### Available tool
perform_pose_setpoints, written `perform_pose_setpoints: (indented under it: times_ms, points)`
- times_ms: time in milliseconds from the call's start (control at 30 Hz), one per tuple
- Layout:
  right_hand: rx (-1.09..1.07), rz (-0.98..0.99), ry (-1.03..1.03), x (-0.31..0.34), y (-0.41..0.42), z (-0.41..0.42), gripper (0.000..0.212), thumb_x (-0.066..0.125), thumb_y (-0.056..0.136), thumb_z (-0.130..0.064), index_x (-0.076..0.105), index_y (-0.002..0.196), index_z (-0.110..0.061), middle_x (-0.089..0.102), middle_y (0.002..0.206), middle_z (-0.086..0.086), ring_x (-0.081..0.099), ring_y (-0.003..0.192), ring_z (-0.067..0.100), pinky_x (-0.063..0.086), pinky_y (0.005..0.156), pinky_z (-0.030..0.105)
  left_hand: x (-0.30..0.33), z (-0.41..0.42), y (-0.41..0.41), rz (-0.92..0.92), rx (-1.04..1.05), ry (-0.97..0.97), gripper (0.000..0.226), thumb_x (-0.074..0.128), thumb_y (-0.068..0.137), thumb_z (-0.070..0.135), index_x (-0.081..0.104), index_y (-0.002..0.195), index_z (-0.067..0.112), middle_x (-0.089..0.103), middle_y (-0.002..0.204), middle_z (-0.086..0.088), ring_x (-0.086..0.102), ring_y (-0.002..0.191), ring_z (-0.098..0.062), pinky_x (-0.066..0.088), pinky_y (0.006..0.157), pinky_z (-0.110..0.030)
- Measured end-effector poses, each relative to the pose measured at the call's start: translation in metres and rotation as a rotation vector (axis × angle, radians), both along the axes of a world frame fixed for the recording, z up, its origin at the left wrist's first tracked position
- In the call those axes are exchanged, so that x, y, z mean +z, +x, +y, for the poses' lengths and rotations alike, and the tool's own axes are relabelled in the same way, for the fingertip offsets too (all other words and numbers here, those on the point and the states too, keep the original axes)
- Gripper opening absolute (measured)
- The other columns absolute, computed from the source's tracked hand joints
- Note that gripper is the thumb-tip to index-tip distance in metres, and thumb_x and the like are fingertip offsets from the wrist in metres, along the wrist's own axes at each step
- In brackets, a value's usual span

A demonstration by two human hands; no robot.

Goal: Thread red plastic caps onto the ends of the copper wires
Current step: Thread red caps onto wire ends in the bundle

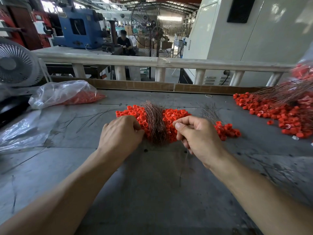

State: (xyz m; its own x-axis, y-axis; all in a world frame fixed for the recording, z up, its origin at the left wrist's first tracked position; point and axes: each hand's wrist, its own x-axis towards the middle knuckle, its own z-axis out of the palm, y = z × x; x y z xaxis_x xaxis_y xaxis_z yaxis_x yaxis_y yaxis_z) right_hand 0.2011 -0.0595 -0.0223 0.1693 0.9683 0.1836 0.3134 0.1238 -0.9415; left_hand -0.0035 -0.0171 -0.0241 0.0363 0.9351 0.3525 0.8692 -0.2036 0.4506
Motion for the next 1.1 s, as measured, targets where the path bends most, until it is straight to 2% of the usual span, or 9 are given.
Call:
perform_pose_setpoints:
  times_ms: [133,300,400,500,633,733,800,967,1100]
  points:
    - [0.006,-0.002,0.025,0.001,0.0,-0.002,0.013,0.062,0.099,-0.017,0.072,0.091,-0.02,0.065,0.062,-0.003,0.048,0.051,0.012,0.035,0.042,0.02,0.001,0.001,0.0,-0.076,0.0,-0.02,0.013,0.077,0.083,0.035,0.066,0.079,0.031,0.053,0.073,0.02,0.056,0.081,-0.017,0.048,0.081,-0.037]
    - [0.034,0.047,0.052,0.003,-0.002,-0.004,0.012,0.063,0.099,-0.015,0.073,0.093,-0.019,0.064,0.062,-0.002,0.048,0.05,0.012,0.036,0.041,0.019,-0.002,0.003,-0.002,-0.075,-0.003,0.048,0.011,0.076,0.082,0.031,0.066,0.085,0.029,0.065,0.081,0.013,0.062,0.085,-0.019,0.047,0.073,-0.035]
    - [0.048,0.015,0.083,0.004,-0.003,-0.005,0.012,0.063,0.099,-0.016,0.073,0.093,-0.021,0.065,0.063,-0.002,0.05,0.052,0.011,0.038,0.046,0.022,0.0,0.002,-0.003,-0.168,-0.013,0.1,0.008,0.073,0.084,0.029,0.066,0.088,0.031,0.067,0.08,0.013,0.062,0.08,-0.013,0.049,0.069,-0.033]
    - [0.052,-0.027,0.13,0.007,-0.004,-0.007,0.013,0.063,0.099,-0.016,0.073,0.095,-0.023,0.065,0.065,-0.001,0.053,0.053,0.001,0.038,0.052,0.016,0.006,-0.002,-0.001,-0.456,-0.115,0.093,0.01,0.074,0.086,0.021,0.07,0.088,0.029,0.07,0.076,0.01,0.067,0.066,-0.005,0.048,0.057,-0.016]
    - [0.071,-0.053,0.207,0.01,-0.007,-0.012,0.012,0.064,0.099,-0.015,0.071,0.096,-0.024,0.067,0.067,0.001,0.055,0.055,0.001,0.043,0.059,0.019,0.014,-0.015,0.009,-1.108,-0.334,-0.237,0.011,0.076,0.086,0.004,0.073,0.095,0.009,0.073,0.077,-0.008,0.074,0.069,-0.019,0.057,0.06,-0.025]
    - [0.095,-0.077,0.247,0.012,-0.01,-0.015,0.01,0.065,0.098,-0.014,0.07,0.096,-0.022,0.068,0.067,0.001,0.057,0.056,0.001,0.044,0.06,0.016,0.015,-0.021,0.014,-1.404,-0.409,-0.438,0.025,0.075,0.072,0.003,0.073,0.096,0.003,0.074,0.081,-0.013,0.075,0.077,-0.024,0.06,0.067,-0.026]
    - [0.113,-0.098,0.253,0.012,-0.012,-0.016,0.01,0.066,0.097,-0.014,0.071,0.095,-0.022,0.068,0.067,-0.001,0.059,0.057,0.002,0.044,0.059,0.014,0.016,-0.023,0.016,-1.479,-0.433,-0.501,0.029,0.073,0.067,0.001,0.073,0.096,0.002,0.074,0.083,-0.014,0.076,0.081,-0.025,0.061,0.07,-0.026]
    - [0.129,-0.123,0.269,0.009,-0.012,-0.014,0.013,0.067,0.096,-0.013,0.073,0.093,-0.024,0.071,0.072,-0.002,0.068,0.07,0.013,0.059,0.074,0.035,0.018,-0.026,0.017,-1.518,-0.472,-0.546,0.034,0.068,0.066,-0.006,0.072,0.1,-0.002,0.071,0.091,-0.019,0.075,0.085,-0.027,0.062,0.074,-0.028]
    - [0.139,-0.14,0.279,0.009,-0.012,-0.014,0.015,0.067,0.096,-0.014,0.074,0.092,-0.027,0.072,0.075,-0.003,0.069,0.072,0.012,0.06,0.076,0.04,0.017,-0.029,0.018,-1.474,-0.474,-0.533,0.035,0.068,0.066,-0.004,0.071,0.102,-0.003,0.073,0.088,-0.018,0.075,0.081,-0.025,0.061,0.072,-0.026]
